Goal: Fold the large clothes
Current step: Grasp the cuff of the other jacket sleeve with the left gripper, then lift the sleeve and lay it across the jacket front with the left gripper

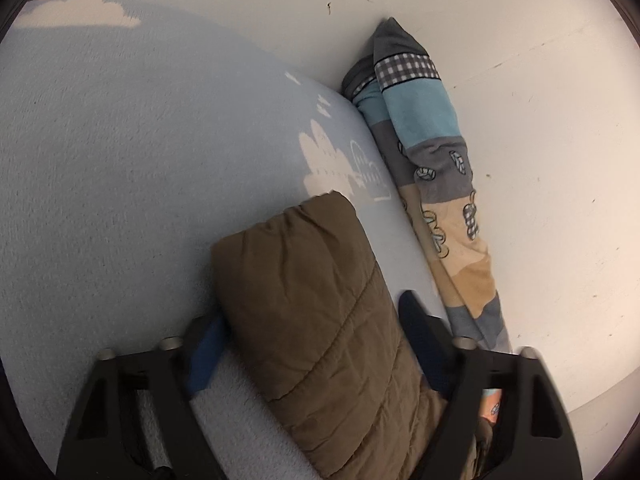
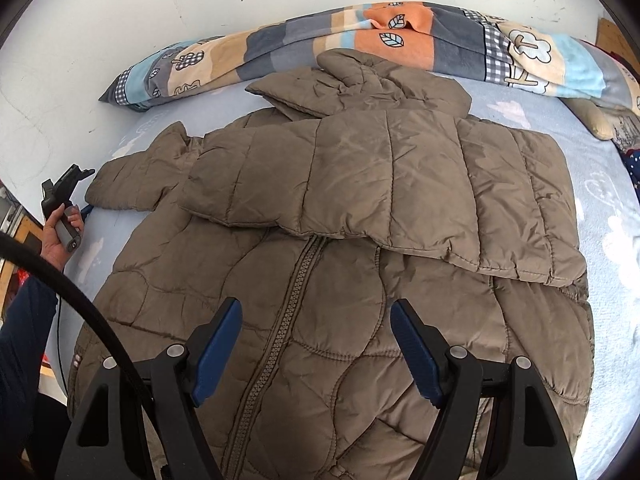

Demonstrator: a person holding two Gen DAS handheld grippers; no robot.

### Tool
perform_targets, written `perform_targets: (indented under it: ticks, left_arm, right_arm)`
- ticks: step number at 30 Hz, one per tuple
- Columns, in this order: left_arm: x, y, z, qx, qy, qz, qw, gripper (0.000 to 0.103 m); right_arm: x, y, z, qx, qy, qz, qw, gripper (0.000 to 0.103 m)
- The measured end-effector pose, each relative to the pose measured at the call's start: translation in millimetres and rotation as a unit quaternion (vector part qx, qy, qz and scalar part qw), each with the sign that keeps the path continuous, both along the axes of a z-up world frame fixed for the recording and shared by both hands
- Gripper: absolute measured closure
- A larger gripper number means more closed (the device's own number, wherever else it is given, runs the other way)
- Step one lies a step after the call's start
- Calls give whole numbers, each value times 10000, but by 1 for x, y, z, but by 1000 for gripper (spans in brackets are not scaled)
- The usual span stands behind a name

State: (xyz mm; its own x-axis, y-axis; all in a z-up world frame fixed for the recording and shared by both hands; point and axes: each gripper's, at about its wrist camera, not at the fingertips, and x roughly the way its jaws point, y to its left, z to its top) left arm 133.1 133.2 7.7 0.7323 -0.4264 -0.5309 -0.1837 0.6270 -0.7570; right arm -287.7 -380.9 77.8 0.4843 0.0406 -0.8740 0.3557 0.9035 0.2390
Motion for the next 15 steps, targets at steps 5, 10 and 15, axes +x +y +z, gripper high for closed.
perform_targets:
  ticks: [5,10,15]
  left_arm:
    - [-1,6,-3,-304,84,-34,9995,88]
    - [-7,1,17,-290,-105,-144,9994,88]
    - [-17,-12,54,-192,-413,-448,9980,89]
  right_arm:
    - [-1,0,0,11,1,-6,10000,22]
    - [-6,0,7,7,-94,-45,9999,22]
    - [-11,-1,16,-31,-185,-102,9998,22]
